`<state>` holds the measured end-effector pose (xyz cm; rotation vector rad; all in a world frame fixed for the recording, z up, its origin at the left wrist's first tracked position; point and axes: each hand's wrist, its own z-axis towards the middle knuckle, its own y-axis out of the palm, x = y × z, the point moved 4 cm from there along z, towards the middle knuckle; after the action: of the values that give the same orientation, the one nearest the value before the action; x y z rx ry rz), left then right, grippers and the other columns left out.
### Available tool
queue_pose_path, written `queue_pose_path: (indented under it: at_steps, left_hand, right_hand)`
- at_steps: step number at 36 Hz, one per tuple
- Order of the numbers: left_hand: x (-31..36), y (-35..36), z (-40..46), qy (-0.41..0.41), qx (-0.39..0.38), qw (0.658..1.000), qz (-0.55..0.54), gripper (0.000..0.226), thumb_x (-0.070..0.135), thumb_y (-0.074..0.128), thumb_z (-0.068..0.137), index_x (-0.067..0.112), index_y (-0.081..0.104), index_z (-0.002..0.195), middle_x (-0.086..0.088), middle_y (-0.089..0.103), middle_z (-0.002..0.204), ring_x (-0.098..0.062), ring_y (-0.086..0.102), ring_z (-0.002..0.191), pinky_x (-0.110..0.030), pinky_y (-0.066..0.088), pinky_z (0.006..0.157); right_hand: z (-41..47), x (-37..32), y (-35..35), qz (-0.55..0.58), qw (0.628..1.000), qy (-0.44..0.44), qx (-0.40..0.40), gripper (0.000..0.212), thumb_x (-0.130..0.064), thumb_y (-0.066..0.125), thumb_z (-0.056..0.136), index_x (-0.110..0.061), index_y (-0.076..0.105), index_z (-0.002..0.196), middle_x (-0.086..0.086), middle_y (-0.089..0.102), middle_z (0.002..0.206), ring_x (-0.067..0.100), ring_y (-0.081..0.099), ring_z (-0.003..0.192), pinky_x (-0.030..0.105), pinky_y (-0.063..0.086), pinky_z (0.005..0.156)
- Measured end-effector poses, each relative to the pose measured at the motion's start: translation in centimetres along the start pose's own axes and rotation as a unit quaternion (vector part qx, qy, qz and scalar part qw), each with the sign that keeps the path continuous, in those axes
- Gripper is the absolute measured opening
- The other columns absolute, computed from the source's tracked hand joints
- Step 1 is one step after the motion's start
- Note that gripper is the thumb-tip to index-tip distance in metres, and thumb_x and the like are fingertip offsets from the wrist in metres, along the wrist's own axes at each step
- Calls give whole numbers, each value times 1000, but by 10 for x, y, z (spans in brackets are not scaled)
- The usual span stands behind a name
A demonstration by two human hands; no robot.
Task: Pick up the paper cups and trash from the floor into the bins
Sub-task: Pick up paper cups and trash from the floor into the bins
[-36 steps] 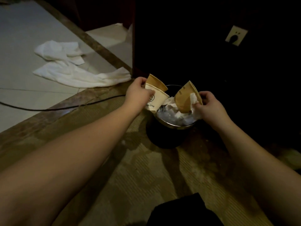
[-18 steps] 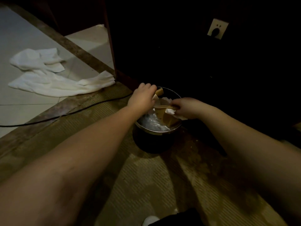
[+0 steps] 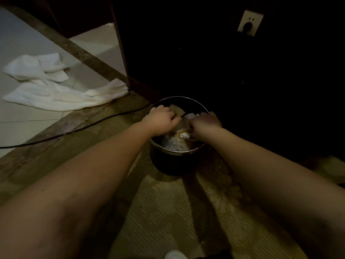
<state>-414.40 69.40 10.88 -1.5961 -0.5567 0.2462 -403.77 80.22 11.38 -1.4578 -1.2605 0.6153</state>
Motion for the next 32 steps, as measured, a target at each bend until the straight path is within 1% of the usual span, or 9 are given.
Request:
queue_pose_path:
  at_steps: [4, 7, 9, 11, 14, 17, 22, 27, 32]
  left_hand:
    - [-2, -4, -2, 8, -22, 1000, -15, 49, 51, 40, 102, 18, 60, 131, -6, 57, 124, -25, 45, 120, -39, 36, 101]
    - [0, 3, -3, -3, -32, 999, 5, 48, 49, 53, 97, 16, 57, 131, -6, 55, 129, -25, 44, 122, -39, 38, 99]
    - [5, 6, -2, -10, -43, 999, 31, 47, 45, 55, 97, 13, 54, 131, -9, 52, 132, -27, 42, 124, -39, 38, 99]
    - [11, 6, 0, -12, -43, 998, 41, 54, 48, 57, 95, 10, 51, 133, -11, 49, 135, -29, 41, 127, -39, 38, 101]
    - [12, -1, 0, -23, -33, 999, 2, 67, 57, 63, 88, 9, 51, 132, -11, 48, 136, -29, 41, 127, -40, 38, 103]
    - [5, -11, -7, -5, -17, 1000, -20, 69, 62, 65, 83, 12, 53, 130, -9, 50, 131, -27, 42, 123, -39, 39, 100]
    - [-7, -37, -27, 3, 15, 997, -73, 77, 62, 58, 89, 16, 41, 148, -6, 45, 145, -26, 39, 132, -40, 37, 107]
    - [-20, -68, -52, -37, 29, 986, -160, 64, 52, 58, 94, 14, 46, 144, -6, 48, 139, -23, 50, 123, -33, 45, 95]
    - [-46, -97, -92, -65, 39, 982, -176, 50, 44, 60, 95, 15, 56, 135, -5, 53, 132, -23, 55, 117, -32, 46, 91]
  right_hand:
    - [6, -3, 7, 9, 1000, -9, -12, 41, -49, 63, 88, -30, 59, 124, 2, 57, 128, 25, 45, 125, 38, 30, 103]
    - [6, -3, 7, 8, 1000, -6, -12, 40, -46, 62, 90, -29, 57, 127, 2, 55, 132, 25, 42, 127, 40, 29, 105]
    - [5, 0, 5, 12, 1000, -2, -10, 45, -47, 61, 91, -27, 55, 131, 2, 53, 135, 26, 39, 129, 42, 27, 107]
    - [2, 5, 1, 19, 1000, 5, -7, 54, -53, 64, 87, -26, 53, 133, 2, 52, 135, 27, 38, 131, 43, 27, 108]
    - [-3, 13, -5, 27, 999, 15, -13, 62, -58, 67, 83, -27, 52, 135, 3, 51, 136, 27, 37, 132, 42, 28, 107]
    - [-8, 20, -13, 45, 999, 20, -11, 58, -55, 65, 86, -28, 52, 135, 3, 49, 136, 27, 38, 132, 41, 30, 107]
    - [-16, 25, -32, 76, 997, 33, 12, 48, -40, 58, 94, -25, 49, 139, 7, 49, 138, 28, 43, 128, 40, 36, 103]
    - [-29, 3, -67, 122, 990, 36, 54, 37, -36, 59, 93, -23, 57, 128, 6, 56, 121, 25, 56, 106, 39, 52, 86]
    - [-38, -40, -106, 105, 990, -5, 97, 34, -26, 54, 95, -22, 57, 129, 3, 59, 118, 23, 59, 100, 39, 54, 83]
